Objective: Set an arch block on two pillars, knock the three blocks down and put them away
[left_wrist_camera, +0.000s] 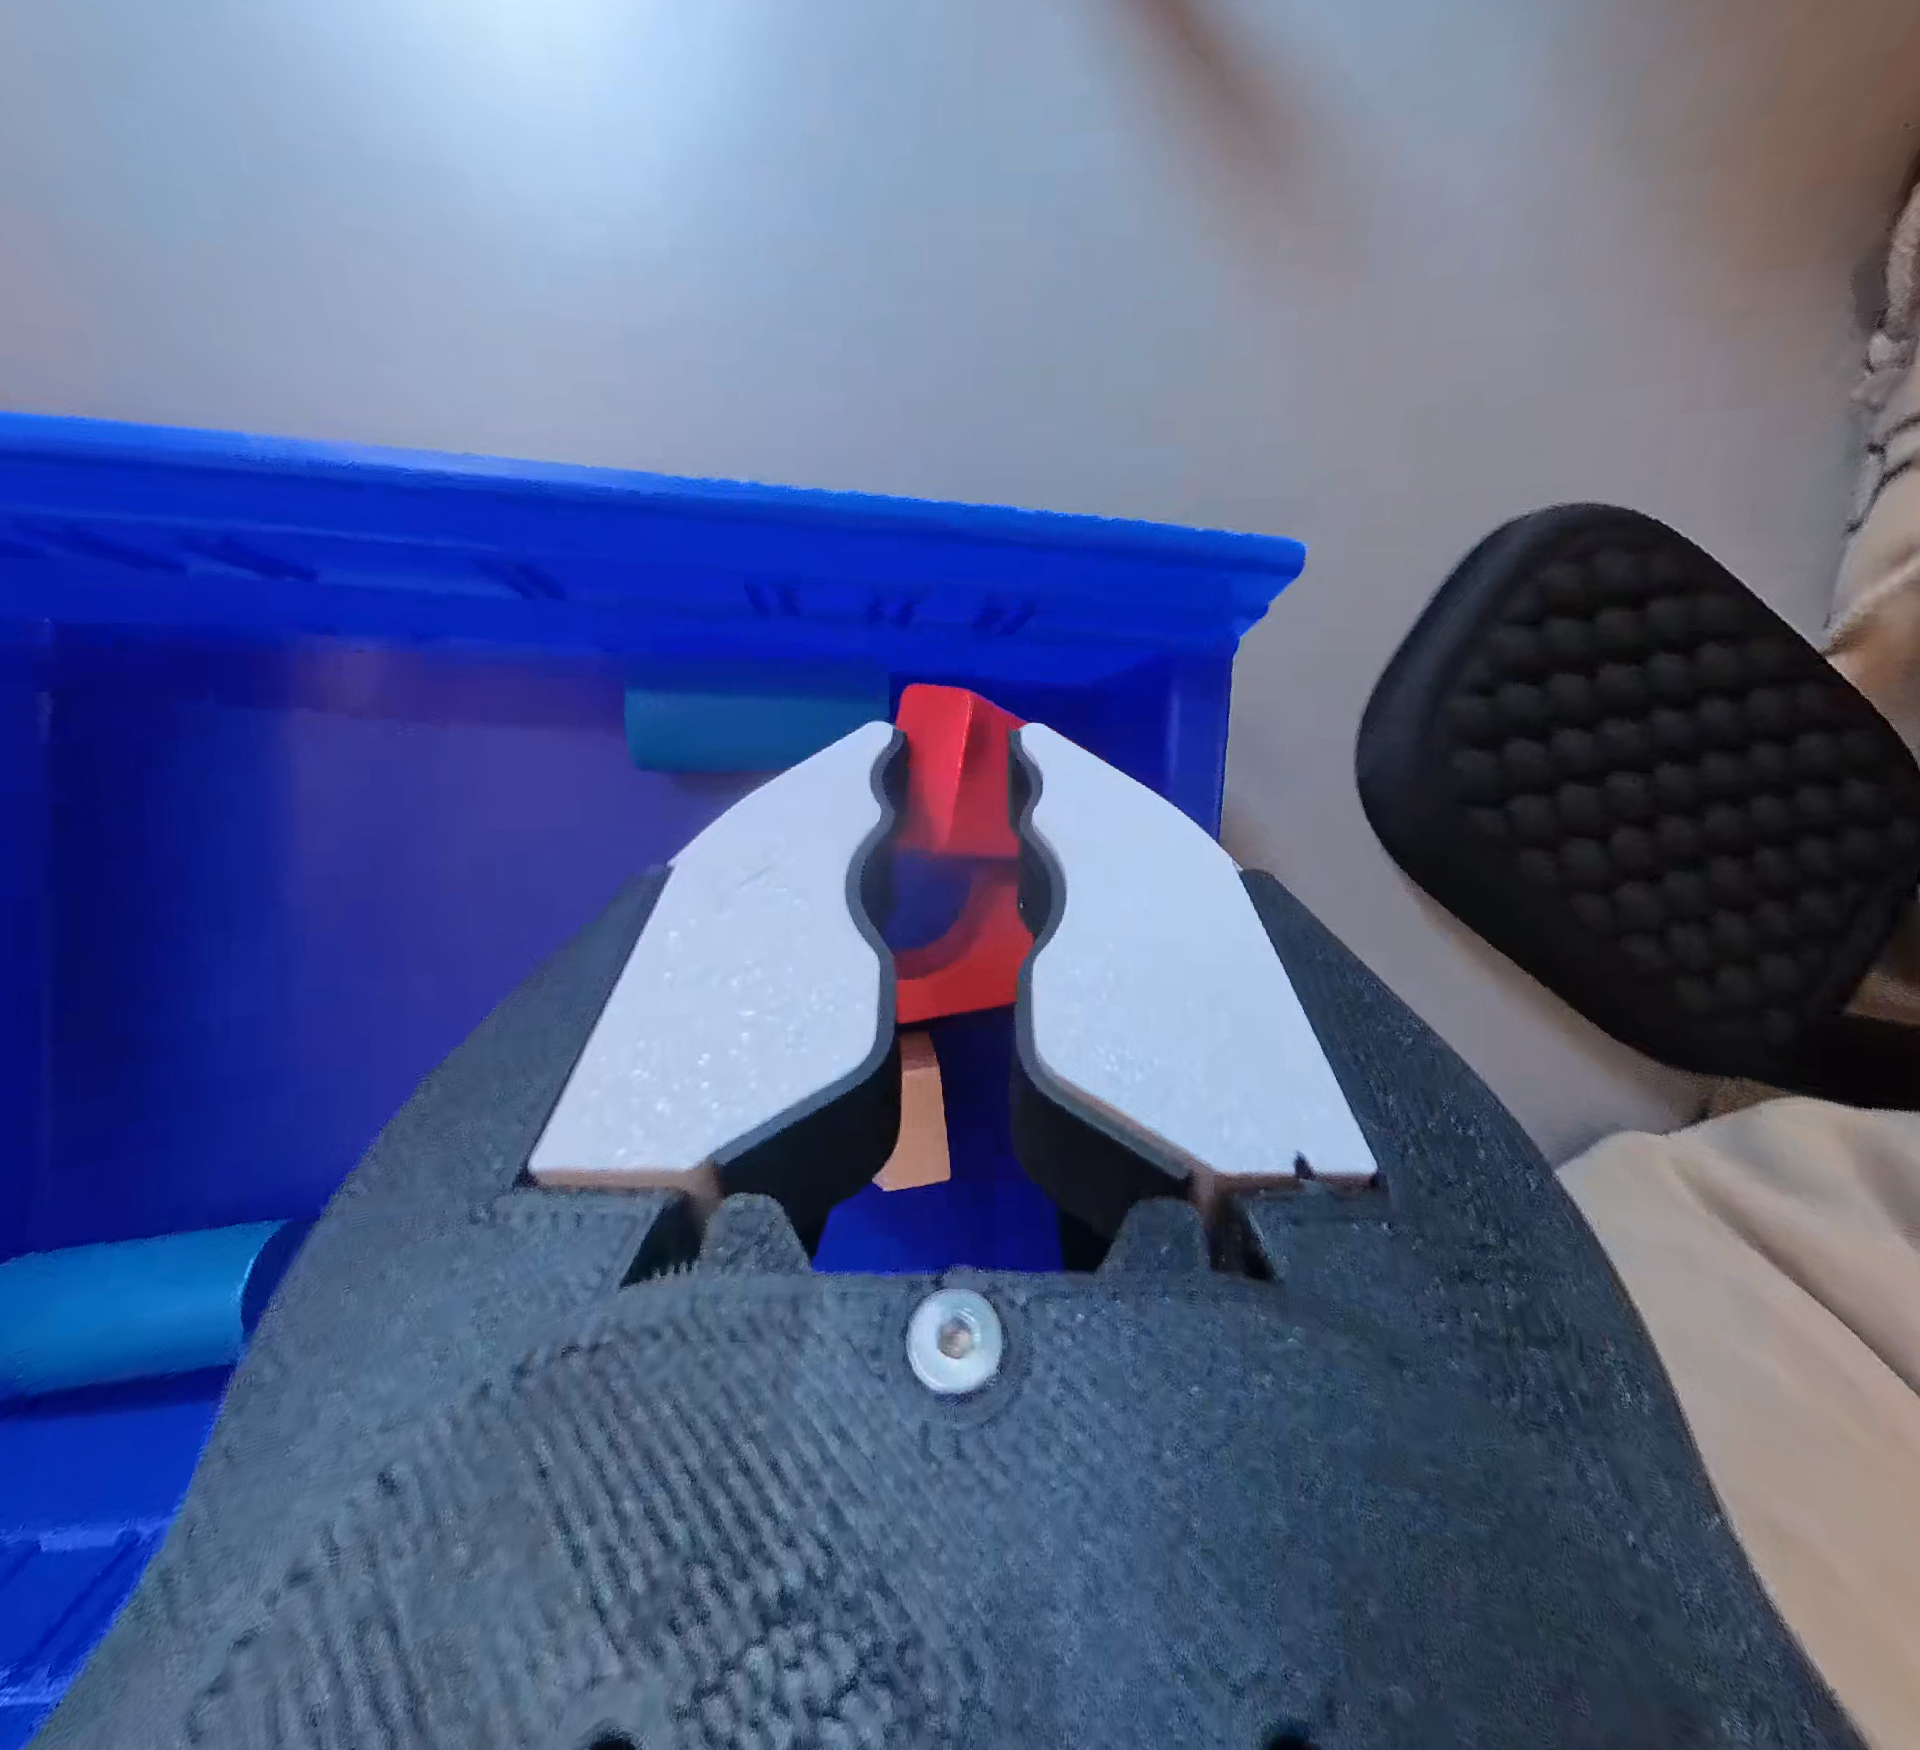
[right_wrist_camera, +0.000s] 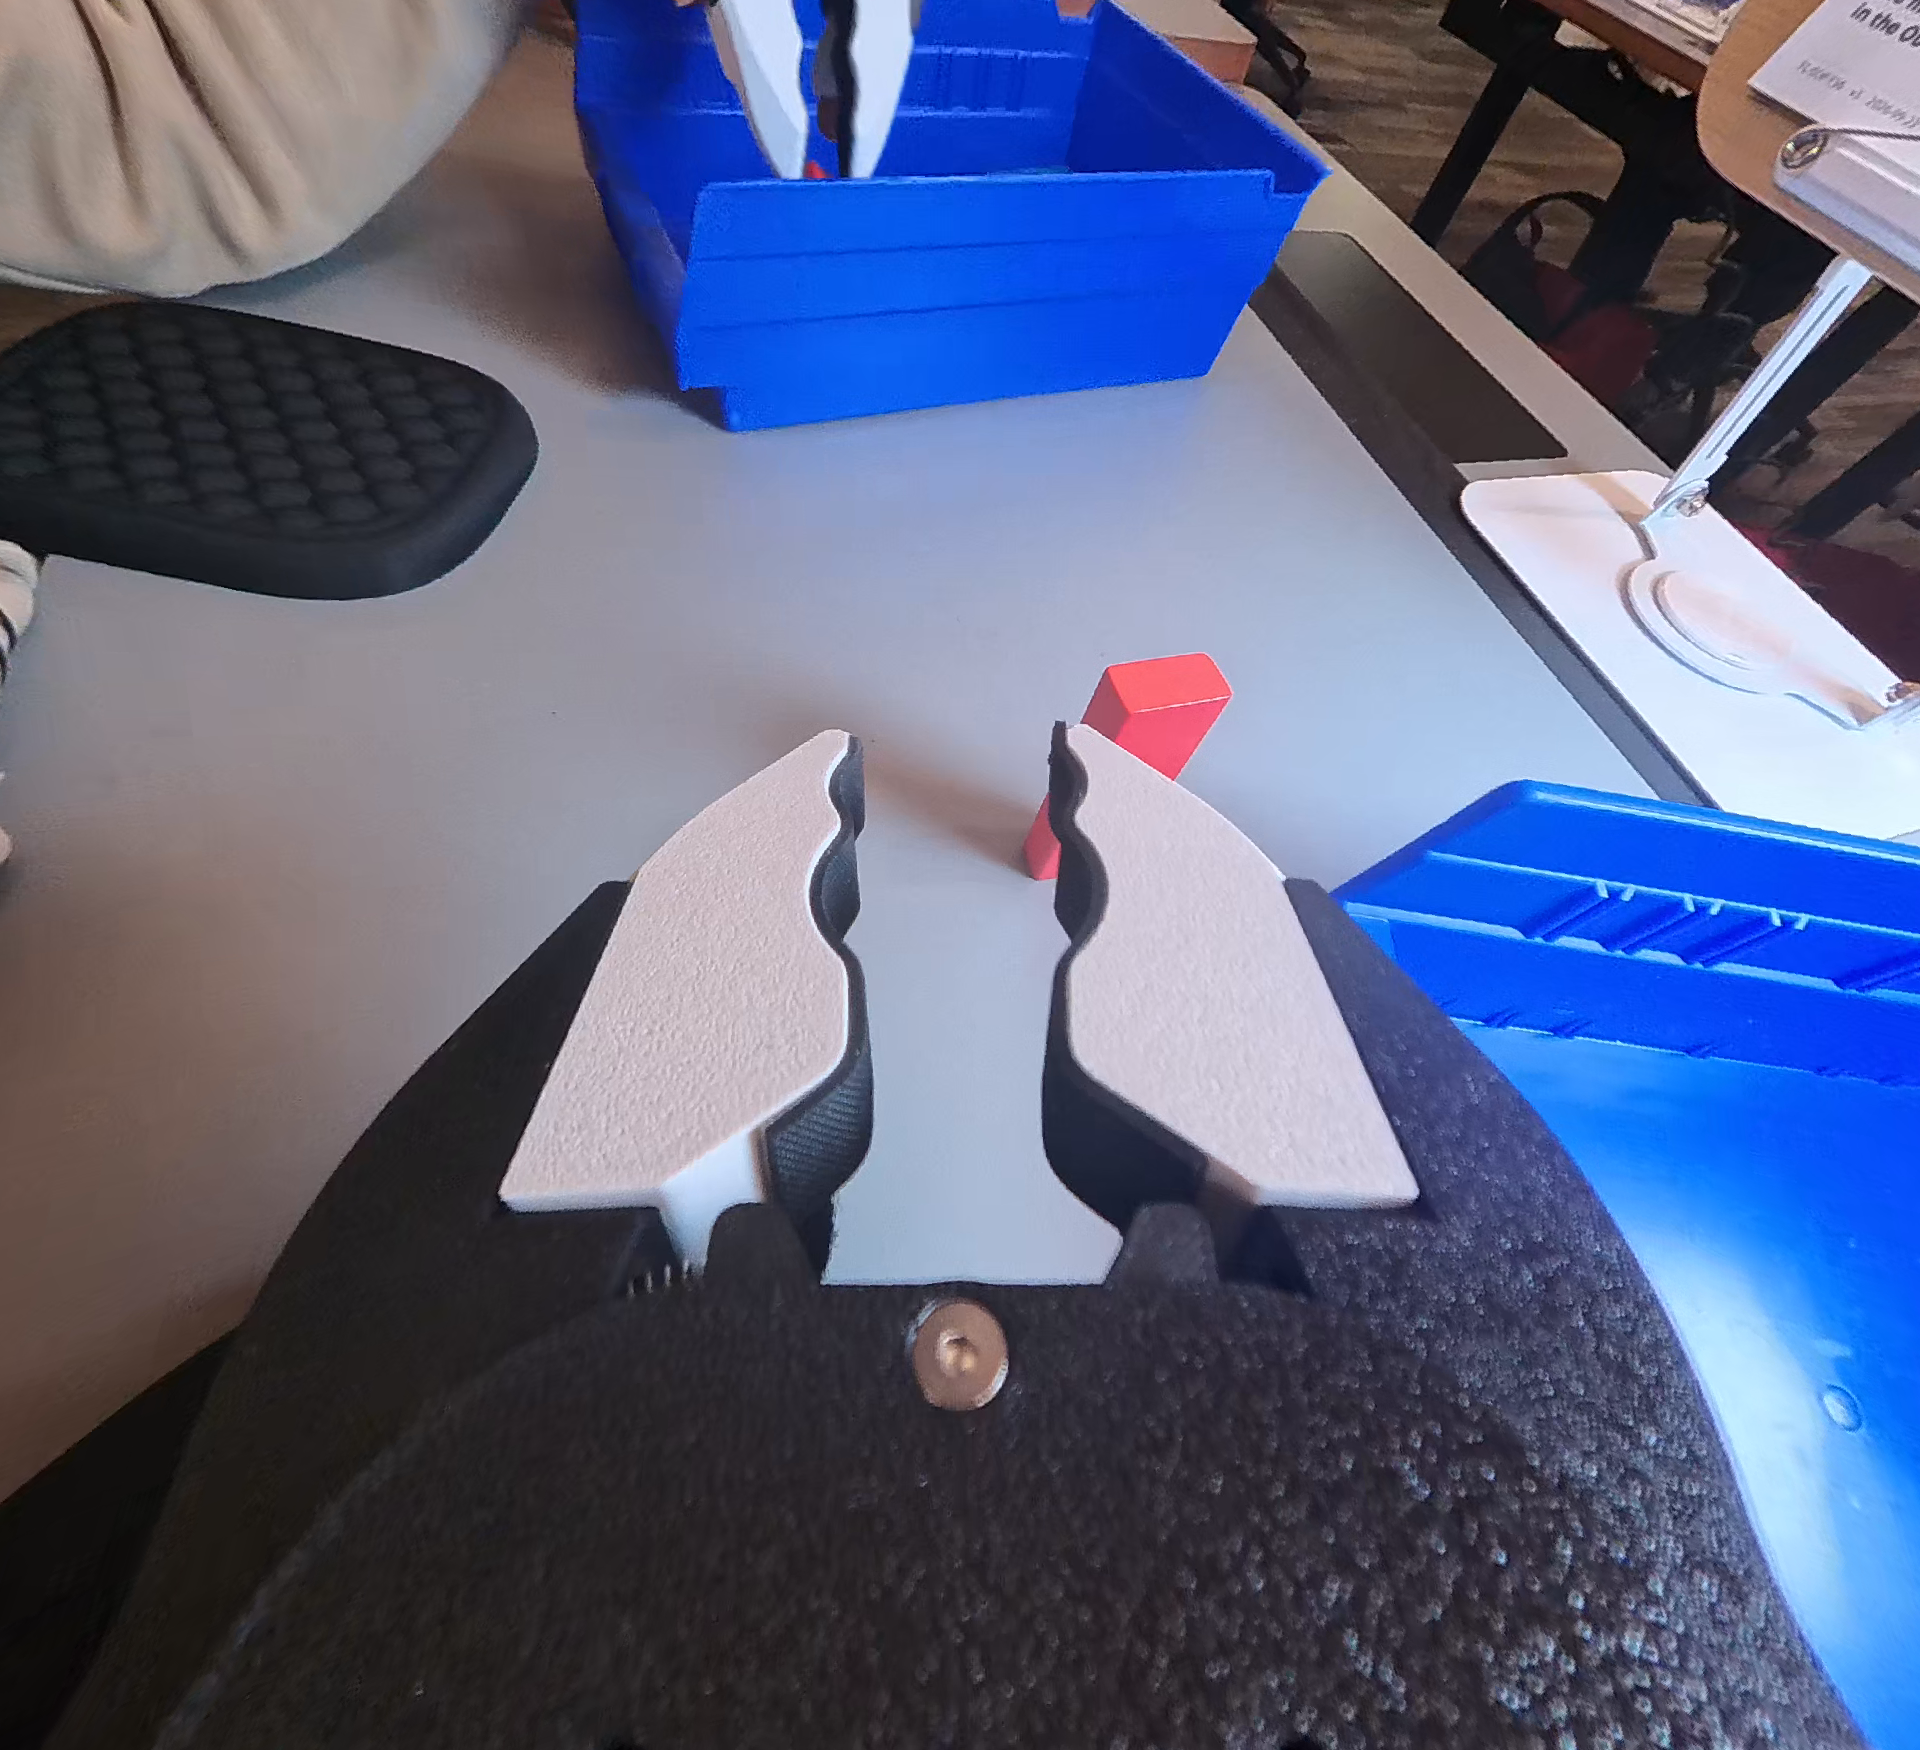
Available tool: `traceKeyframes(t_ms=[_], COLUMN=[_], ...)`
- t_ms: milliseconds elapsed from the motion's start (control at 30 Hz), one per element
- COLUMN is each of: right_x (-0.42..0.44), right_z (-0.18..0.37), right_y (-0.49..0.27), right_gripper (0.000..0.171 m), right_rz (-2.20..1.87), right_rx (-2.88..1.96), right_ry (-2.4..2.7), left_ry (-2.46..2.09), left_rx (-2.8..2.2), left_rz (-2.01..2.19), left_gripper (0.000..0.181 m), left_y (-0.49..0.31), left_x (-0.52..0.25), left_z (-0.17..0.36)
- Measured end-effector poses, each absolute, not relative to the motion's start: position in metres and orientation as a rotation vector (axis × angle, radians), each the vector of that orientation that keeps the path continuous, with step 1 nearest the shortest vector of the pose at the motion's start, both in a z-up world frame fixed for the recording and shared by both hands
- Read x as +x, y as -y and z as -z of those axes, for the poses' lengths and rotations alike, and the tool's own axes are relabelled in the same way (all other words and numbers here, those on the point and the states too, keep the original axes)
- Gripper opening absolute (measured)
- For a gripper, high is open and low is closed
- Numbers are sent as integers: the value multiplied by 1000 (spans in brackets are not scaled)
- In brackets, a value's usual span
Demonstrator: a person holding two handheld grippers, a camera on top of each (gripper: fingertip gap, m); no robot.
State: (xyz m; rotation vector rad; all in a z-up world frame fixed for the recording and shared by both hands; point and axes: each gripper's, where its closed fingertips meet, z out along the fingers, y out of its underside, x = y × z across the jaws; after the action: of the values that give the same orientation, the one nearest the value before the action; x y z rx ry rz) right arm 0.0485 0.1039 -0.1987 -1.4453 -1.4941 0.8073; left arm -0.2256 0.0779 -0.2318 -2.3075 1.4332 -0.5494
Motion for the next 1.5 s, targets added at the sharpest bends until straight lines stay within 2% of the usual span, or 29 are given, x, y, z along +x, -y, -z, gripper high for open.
traceKeyframes(t_ms=[267,700,767,867,900,967,1100,1367,1500], right_x=[48,42,42,43,43,43,45,41,38], right_z=[201,207,207,209,210,210,209,204,201], right_y=[-106,-103,-103,-103,-103,-104,-105,-101,-99], right_gripper=[34,34,34,34,34,34,34,33,32], right_rz=[-818,-813,-816,-814,-813,-806,-812,-814,-807], right_rx=[-1466,-1482,-1485,-1491,-1493,-1494,-1494,-1464,-1450], right_ry=[1485,1510,1509,1513,1515,1516,1506,1509,1503], left_ry=[-1665,-1662,-1626,-1614,-1633,-1737,-1748,-1373,-1240], left_rx=[-2170,-2065,-2055,-2052,-2075,-2158,-2101,-1707,-1665], left_rz=[500,215,199,228,214,202,192,145,201], left_gripper=[14,28,36,58,58,18,17,17,17], left_y=[-29,-9,-16,-24,-27,-23,-21,-50,-62], left_x=[-205,-224,-227,-225,-225,-230,-227,-204,-173], left_z=[221,220,217,221,230,254,235,129,120])
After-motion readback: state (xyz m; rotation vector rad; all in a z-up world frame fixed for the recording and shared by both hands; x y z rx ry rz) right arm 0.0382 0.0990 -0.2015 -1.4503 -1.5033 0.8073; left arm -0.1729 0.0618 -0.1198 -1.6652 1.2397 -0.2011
